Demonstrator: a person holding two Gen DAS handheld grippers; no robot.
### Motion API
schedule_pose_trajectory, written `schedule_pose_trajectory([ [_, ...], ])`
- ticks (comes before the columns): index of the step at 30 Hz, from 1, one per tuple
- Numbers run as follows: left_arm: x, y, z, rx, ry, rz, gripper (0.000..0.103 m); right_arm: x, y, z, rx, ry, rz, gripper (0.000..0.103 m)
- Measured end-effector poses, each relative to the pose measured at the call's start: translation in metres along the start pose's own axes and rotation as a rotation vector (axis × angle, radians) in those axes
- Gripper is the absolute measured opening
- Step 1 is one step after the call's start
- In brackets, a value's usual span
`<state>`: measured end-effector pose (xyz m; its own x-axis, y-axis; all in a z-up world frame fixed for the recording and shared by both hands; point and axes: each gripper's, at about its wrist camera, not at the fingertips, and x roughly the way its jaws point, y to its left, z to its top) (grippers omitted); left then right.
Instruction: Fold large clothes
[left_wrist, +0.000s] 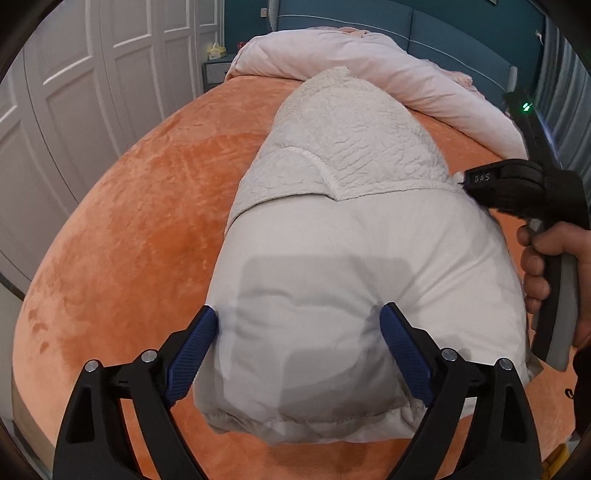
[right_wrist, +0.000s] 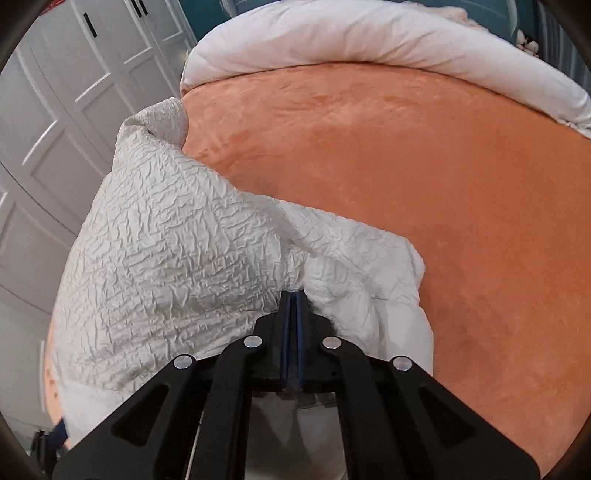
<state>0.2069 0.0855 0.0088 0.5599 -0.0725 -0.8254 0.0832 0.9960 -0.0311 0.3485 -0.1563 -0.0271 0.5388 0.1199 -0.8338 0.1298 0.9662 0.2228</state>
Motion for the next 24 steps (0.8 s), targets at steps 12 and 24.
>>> schedule_pose_trajectory([
  [12,-0.018,0.001,-0.016,-0.037,0.008,0.012,0.085,-0.047,0.046,-0.153,-0.241,0.020,0.015,0.004],
  [24,-0.046,-0.039,-0.087,-0.014,0.027,0.019,0.085,-0.117,-0.002,-0.217,-0.115,-0.087,-0.041,0.044],
])
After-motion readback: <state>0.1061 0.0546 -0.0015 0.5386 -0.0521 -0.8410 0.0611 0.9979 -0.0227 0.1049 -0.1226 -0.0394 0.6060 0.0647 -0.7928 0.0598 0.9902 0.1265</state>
